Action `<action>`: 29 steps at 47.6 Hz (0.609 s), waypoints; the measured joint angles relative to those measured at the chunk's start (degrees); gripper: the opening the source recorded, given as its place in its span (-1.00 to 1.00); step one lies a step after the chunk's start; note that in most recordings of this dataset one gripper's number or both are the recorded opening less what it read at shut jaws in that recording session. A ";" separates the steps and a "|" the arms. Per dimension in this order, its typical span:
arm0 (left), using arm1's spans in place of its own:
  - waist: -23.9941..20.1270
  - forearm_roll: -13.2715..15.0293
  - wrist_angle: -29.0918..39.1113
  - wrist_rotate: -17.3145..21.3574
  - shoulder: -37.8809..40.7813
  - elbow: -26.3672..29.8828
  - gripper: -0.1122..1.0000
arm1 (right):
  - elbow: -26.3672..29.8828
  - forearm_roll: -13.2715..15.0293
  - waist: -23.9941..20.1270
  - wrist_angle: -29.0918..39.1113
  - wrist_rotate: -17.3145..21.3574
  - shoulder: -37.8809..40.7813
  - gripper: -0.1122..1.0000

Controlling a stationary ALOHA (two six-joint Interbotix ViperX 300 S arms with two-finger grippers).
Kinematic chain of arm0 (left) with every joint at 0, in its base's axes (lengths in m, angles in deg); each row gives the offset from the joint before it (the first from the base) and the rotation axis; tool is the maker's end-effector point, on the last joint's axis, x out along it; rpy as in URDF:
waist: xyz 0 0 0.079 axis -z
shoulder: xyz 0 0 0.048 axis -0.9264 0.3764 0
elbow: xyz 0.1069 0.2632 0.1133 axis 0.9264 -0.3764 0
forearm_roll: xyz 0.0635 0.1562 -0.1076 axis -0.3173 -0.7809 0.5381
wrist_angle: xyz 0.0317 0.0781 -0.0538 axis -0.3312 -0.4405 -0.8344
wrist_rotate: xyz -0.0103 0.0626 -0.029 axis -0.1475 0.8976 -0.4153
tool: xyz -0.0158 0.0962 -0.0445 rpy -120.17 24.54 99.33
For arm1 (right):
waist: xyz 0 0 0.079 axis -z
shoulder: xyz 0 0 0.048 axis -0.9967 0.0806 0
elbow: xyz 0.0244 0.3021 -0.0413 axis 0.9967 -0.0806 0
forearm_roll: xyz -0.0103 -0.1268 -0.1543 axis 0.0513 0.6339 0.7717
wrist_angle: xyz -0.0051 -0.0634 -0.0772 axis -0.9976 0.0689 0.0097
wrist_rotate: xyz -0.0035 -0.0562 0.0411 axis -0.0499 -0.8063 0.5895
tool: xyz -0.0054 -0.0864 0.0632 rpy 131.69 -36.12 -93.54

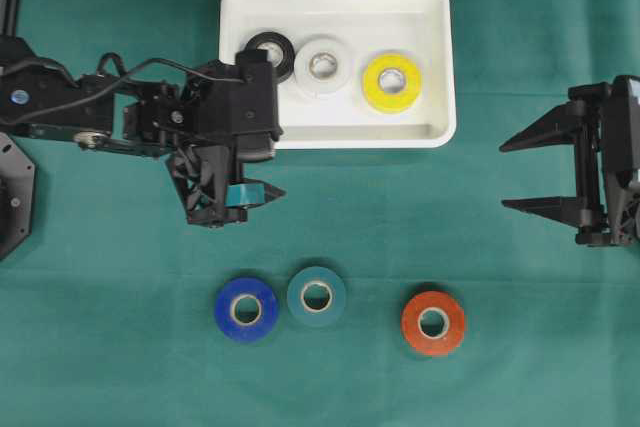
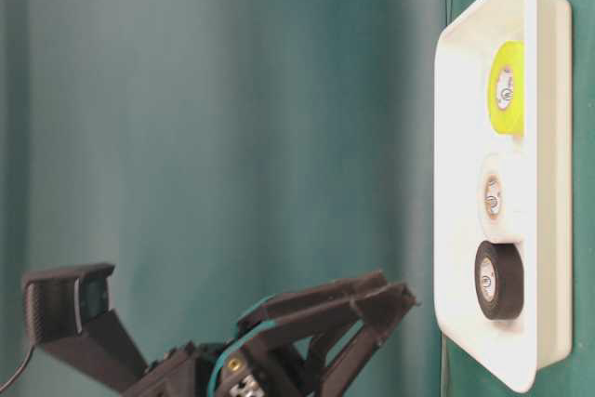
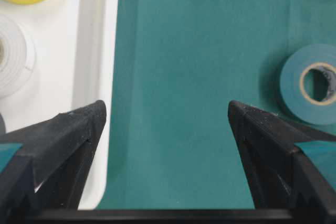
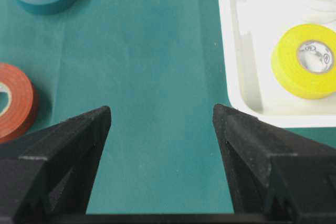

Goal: Pick up the tape from a random location and place it into the white case.

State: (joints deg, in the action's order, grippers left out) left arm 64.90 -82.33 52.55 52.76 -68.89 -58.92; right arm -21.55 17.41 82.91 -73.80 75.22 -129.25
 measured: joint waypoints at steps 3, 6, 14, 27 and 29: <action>0.00 0.00 -0.44 0.00 -1.32 -0.79 0.91 | 0.62 0.00 0.00 0.79 0.00 0.00 0.54; 0.00 -0.09 -0.97 0.00 -2.99 -1.67 0.91 | 1.32 0.00 0.00 1.58 0.00 0.00 0.54; 0.00 -0.09 -3.16 0.00 -8.70 -4.75 0.91 | 2.64 0.00 0.00 2.64 0.00 -0.26 0.54; 0.09 0.00 -6.06 0.00 -19.25 -10.28 0.91 | 3.16 0.00 0.00 2.90 0.00 -1.23 0.54; 0.00 -0.09 -6.06 0.09 -20.65 -11.07 0.91 | 3.16 0.00 0.00 2.81 -0.09 -1.49 0.54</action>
State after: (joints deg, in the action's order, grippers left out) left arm 64.90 -82.42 46.49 52.85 -89.54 -69.99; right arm -18.39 17.41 82.91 -70.99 75.13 -130.74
